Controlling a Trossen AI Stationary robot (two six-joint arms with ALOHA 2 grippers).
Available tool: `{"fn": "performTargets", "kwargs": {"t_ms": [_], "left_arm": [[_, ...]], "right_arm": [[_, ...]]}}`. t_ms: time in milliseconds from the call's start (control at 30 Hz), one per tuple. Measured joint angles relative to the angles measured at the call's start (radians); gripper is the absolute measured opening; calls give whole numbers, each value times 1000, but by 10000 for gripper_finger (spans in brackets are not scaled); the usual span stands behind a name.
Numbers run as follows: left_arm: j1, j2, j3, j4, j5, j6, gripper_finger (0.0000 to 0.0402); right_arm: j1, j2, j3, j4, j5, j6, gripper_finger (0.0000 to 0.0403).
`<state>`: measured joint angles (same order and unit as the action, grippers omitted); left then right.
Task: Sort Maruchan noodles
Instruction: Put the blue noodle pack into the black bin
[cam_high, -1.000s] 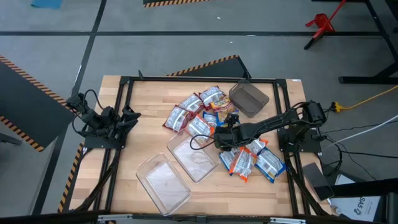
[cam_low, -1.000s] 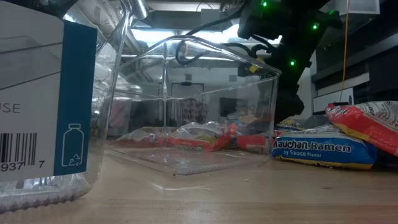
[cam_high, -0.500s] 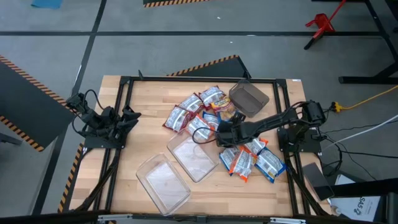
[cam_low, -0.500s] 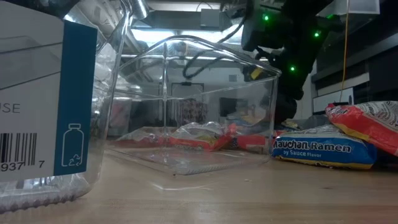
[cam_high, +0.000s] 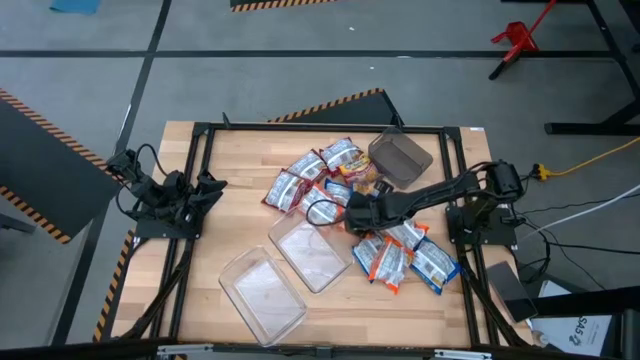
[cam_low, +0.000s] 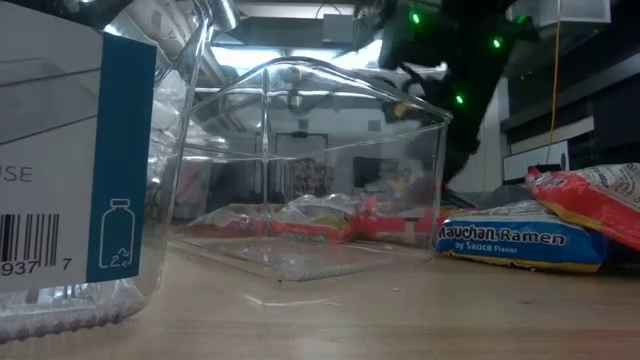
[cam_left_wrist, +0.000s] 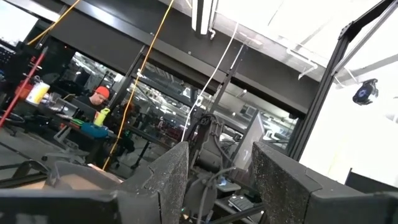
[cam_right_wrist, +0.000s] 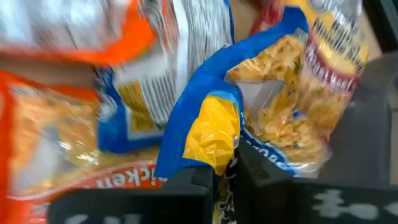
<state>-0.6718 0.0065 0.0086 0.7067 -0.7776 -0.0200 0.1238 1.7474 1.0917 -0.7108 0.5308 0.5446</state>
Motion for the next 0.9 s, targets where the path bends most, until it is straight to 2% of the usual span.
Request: {"fn": "performTargets", "kwargs": {"t_ms": [200, 467, 567, 767, 900], "left_arm": [[0, 0, 0, -1, -2, 0, 172], [0, 0, 0, -3, -30, 0, 172], [0, 0, 0, -4, -30, 0, 172], [0, 0, 0, -16, -30, -2, 172], [0, 0, 0, -18, -49, -3, 172]], "right_arm": [[-2, -18, 119, -72, 26, -28, 4], [-51, -44, 266, -335, 129, -15, 2], [-91, -68, 305, -419, 134, -3, 1], [-205, -116, 334, -632, 177, 129, 1], [-271, -127, 334, -690, 205, 144, 0]]}}
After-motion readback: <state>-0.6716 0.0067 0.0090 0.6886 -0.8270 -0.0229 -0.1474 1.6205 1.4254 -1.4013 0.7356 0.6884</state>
